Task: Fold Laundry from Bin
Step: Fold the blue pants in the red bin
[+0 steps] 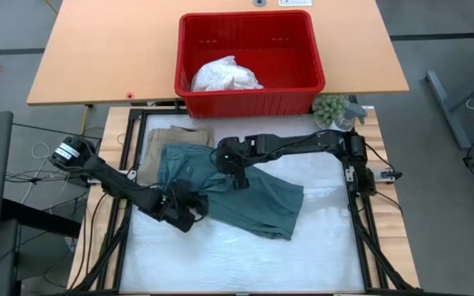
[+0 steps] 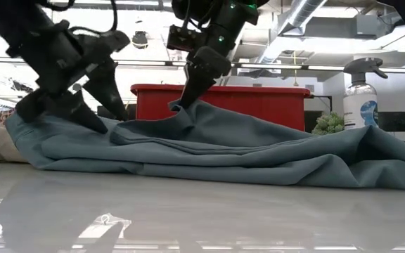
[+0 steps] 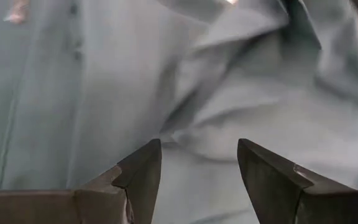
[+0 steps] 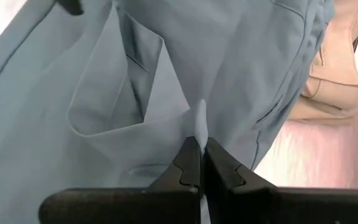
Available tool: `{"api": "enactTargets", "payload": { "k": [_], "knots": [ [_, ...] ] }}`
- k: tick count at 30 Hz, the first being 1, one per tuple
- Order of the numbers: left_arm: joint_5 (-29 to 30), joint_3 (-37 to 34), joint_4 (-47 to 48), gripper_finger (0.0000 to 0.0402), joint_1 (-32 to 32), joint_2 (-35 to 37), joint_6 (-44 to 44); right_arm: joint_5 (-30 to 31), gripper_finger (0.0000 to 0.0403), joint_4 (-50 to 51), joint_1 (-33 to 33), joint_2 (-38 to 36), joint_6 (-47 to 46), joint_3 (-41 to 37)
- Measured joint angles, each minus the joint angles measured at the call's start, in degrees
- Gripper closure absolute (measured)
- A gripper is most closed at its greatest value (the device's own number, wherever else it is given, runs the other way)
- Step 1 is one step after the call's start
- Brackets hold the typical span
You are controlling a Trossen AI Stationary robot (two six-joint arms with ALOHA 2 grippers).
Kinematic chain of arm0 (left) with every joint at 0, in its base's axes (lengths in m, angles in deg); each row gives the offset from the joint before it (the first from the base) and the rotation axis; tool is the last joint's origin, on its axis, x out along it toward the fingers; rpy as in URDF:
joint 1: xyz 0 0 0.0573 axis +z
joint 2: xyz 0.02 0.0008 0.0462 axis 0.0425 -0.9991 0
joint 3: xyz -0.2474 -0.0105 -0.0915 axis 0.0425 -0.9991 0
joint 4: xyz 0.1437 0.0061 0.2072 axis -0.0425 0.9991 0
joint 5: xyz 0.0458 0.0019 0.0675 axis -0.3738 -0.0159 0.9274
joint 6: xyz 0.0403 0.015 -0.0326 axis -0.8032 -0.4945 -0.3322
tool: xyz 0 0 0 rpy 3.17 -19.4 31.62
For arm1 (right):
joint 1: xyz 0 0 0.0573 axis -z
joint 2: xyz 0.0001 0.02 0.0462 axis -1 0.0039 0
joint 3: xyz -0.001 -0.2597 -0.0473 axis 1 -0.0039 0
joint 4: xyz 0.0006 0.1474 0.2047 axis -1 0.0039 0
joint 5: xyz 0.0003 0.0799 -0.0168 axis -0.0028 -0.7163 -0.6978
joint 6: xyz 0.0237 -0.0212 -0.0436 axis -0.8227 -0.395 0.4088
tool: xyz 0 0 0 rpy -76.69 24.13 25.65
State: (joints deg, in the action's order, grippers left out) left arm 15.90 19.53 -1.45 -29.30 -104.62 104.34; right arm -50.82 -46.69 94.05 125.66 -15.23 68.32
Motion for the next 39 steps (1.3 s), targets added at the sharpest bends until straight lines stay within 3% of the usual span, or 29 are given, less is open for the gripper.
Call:
{"api": "enactTargets", "payload": {
  "k": [4,10,14,19,26,39],
  "knots": [
    [1.98,-2.39,-3.50,0.0201,-0.18,0.02,8.05,-0.04,0.0377,0.11,0.09,0.00,0.59,0.00],
    [-0.82,-2.62,-9.75,0.0201,1.19,0.02,2.41,-0.11,0.0377,0.13,0.39,0.00,2.13,-0.02],
    [-3.76,-2.62,-8.79,0.0211,3.64,-0.12,2.07,-0.52,0.0377,-0.24,0.52,0.00,2.19,-0.02],
    [-4.99,-2.62,-8.27,0.0261,5.96,-0.13,0.63,-1.68,0.0377,-0.28,0.76,0.00,2.29,-0.02],
    [-7.58,-2.62,-8.74,0.0389,6.99,-0.15,-3.70,-1.68,0.0376,-0.33,0.74,0.00,2.27,-0.02],
    [-14.91,1.32,-8.37,0.0400,5.01,2.73,-3.51,-1.68,0.0376,0.15,0.75,0.08,2.62,0.46]
  ]
}}
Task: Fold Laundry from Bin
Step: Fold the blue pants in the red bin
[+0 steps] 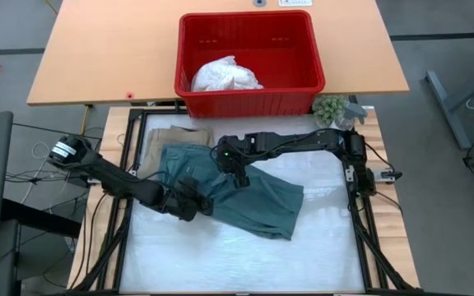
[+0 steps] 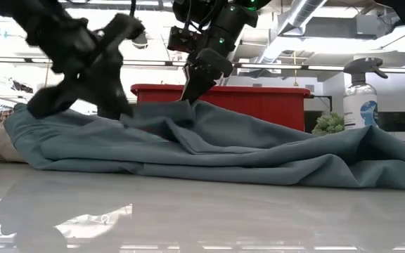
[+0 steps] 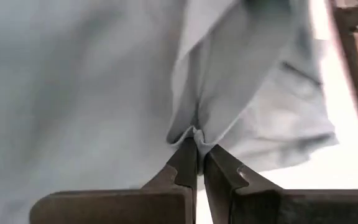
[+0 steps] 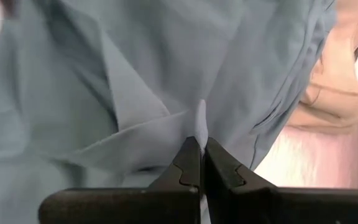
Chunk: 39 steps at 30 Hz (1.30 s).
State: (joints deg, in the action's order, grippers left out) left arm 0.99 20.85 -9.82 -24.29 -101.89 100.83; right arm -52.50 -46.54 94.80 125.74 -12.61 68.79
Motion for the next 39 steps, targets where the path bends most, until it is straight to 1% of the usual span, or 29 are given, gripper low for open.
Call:
{"api": "enactTargets", "payload": {
  "k": [4,7,12,14,17,22,26,29,31,34,39],
  "knots": [
    [-1.49,2.89,0.82,0.0401,-1.62,1.47,-1.73,0.00,0.0376,-0.05,-0.12,0.03,0.13,2.28],
    [-2.54,4.65,5.07,0.0401,-3.22,2.18,-1.78,-0.42,0.0376,-0.06,0.01,0.03,0.11,4.22],
    [-3.32,5.56,12.30,0.0401,-5.96,2.43,1.99,-6.12,0.0377,-2.34,0.39,0.03,-0.07,4.91],
    [-2.98,5.56,15.07,0.0401,-6.70,2.43,4.36,-7.30,0.0377,-3.15,0.39,0.10,-0.04,4.91],
    [-2.19,5.56,18.30,0.0401,-7.05,2.43,6.71,-7.45,0.0377,-4.41,0.37,0.14,-0.04,4.80],
    [-2.23,5.56,20.26,0.0401,-7.05,2.41,7.07,-7.55,0.0376,-6.61,0.74,0.16,0.11,4.74],
    [-3.40,5.56,21.49,0.0401,-7.05,2.41,7.09,-7.67,0.0376,-6.95,1.71,0.19,0.09,4.74],
    [-3.87,5.56,22.00,0.0401,-7.05,2.42,7.13,-9.38,0.0375,-6.97,2.21,0.21,0.09,4.74],
    [-4.21,5.60,22.31,0.0401,-7.05,2.41,7.17,-10.94,0.0366,-6.95,2.49,0.21,0.09,4.74],
    [-5.33,5.61,23.87,0.0401,-7.05,2.41,7.19,-11.28,0.0350,-6.99,2.73,0.21,0.11,4.74],
    [-7.19,5.61,27.17,0.0401,-7.10,2.36,8.30,-11.19,0.0345,-7.13,3.48,0.21,0.54,4.74]
  ]
}}
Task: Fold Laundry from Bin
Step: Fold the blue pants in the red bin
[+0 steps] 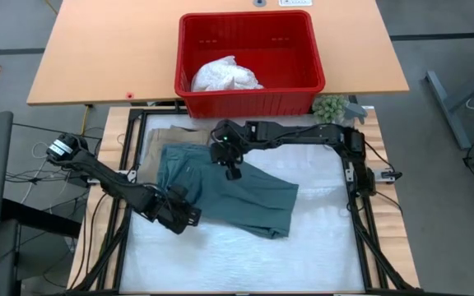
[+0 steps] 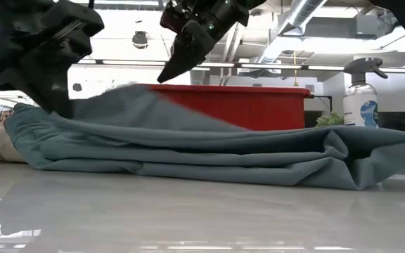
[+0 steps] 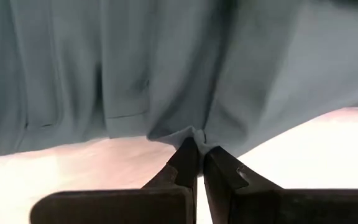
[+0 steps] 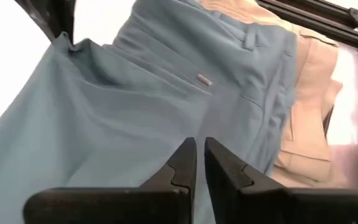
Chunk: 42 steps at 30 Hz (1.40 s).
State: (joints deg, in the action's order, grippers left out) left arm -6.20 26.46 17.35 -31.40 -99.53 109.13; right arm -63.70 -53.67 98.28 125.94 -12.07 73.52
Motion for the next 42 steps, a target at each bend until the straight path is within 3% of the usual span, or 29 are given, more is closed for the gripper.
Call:
{"api": "enactTargets", "payload": {
  "k": [6,14,19,28,35,42],
  "knots": [
    [1.24,0.00,0.35,0.0401,0.03,0.00,-0.25,-0.06,0.0325,3.24,1.82,-0.07,-2.17,0.00],
    [-0.97,0.00,0.96,0.0401,-0.01,0.00,-1.15,-8.31,0.0224,27.39,1.30,-2.62,-6.27,0.10],
    [-1.00,0.00,0.67,0.0401,-0.72,0.13,-2.02,-8.16,0.0189,37.18,-2.95,-2.22,-13.23,-4.55],
    [-0.28,0.00,3.78,0.0401,-1.08,0.15,-5.68,-6.36,0.0184,33.88,-11.73,-5.53,-24.88,-21.77],
    [3.69,-0.02,4.08,0.0401,-0.99,0.17,-5.89,4.34,0.0184,24.47,-15.65,-9.72,-33.28,-26.21],
    [3.33,-0.02,3.78,0.0401,-0.99,0.17,-11.74,8.01,0.0184,21.80,-18.13,-9.51,-36.68,-26.53]
  ]
}}
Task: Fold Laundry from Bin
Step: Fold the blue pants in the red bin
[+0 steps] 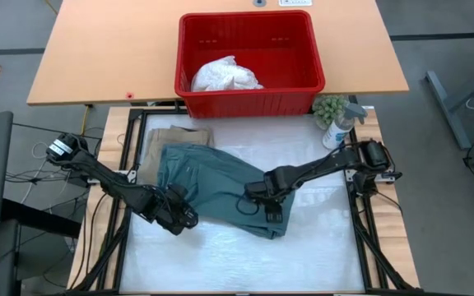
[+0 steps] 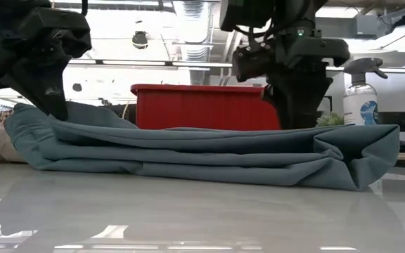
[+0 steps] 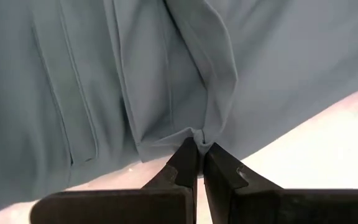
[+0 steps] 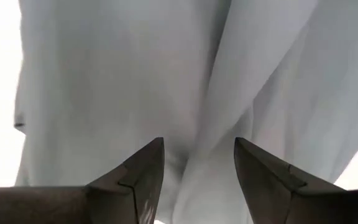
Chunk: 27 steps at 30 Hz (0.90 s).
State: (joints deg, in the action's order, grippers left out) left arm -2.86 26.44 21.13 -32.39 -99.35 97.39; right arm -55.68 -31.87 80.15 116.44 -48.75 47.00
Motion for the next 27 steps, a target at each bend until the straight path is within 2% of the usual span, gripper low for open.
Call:
{"api": "enactTargets", "payload": {
  "k": [3,7,14,18,22,25,27],
  "knots": [
    [0.38,0.00,0.00,0.0399,0.09,0.00,-2.13,2.58,0.0184,-0.03,-0.95,0.00,-0.05,-0.71],
    [1.54,0.00,0.01,0.0375,0.22,0.00,-3.75,2.35,0.0184,-1.49,-1.14,-0.02,-0.06,-2.51],
    [2.31,0.00,0.71,0.0286,0.22,0.00,-5.39,2.20,0.0184,-2.62,-0.70,0.00,-0.43,-3.91],
    [0.61,0.00,3.55,0.0237,0.43,0.00,-0.16,2.22,0.0190,-2.85,-0.03,0.00,-0.86,-3.94],
    [2.03,0.62,1.79,0.0219,0.06,0.00,5.23,2.31,0.0224,-2.84,0.02,0.00,-1.06,-3.94],
    [7.97,3.20,-1.19,0.0221,-0.63,0.03,5.53,2.33,0.0268,-2.82,0.00,0.00,-1.04,-3.94],
    [14.84,4.35,-5.21,0.0231,-1.03,0.04,2.94,2.37,0.0302,-2.84,-0.17,0.00,-1.03,-3.94]
  ]
}}
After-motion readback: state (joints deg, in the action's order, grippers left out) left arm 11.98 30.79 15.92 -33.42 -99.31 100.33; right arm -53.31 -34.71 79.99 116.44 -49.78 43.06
